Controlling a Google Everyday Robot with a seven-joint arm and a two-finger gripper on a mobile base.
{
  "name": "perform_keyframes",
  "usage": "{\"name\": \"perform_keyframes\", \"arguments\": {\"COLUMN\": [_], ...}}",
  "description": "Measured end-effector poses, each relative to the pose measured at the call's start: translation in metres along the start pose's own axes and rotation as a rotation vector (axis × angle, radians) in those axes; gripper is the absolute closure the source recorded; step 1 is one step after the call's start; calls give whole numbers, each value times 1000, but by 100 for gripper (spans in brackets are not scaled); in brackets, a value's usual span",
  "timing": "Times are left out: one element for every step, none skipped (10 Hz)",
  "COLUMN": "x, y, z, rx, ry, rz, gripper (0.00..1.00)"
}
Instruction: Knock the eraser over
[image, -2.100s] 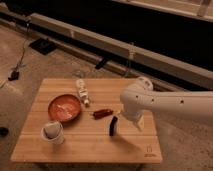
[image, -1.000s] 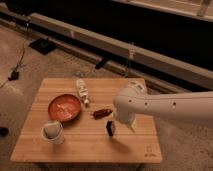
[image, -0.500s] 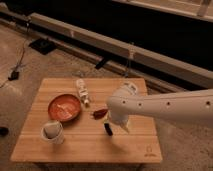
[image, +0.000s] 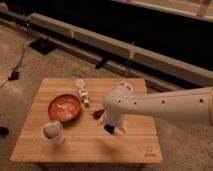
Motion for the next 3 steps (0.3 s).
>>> {"name": "perform_keyframes", "arguments": {"x": [9, 10, 9], "y": [-1, -4, -3], "z": [1, 2, 3], "rx": [0, 2, 0], "ry": [0, -4, -6], "rz": [-4, -18, -26], "gripper": [20, 20, 20]}}
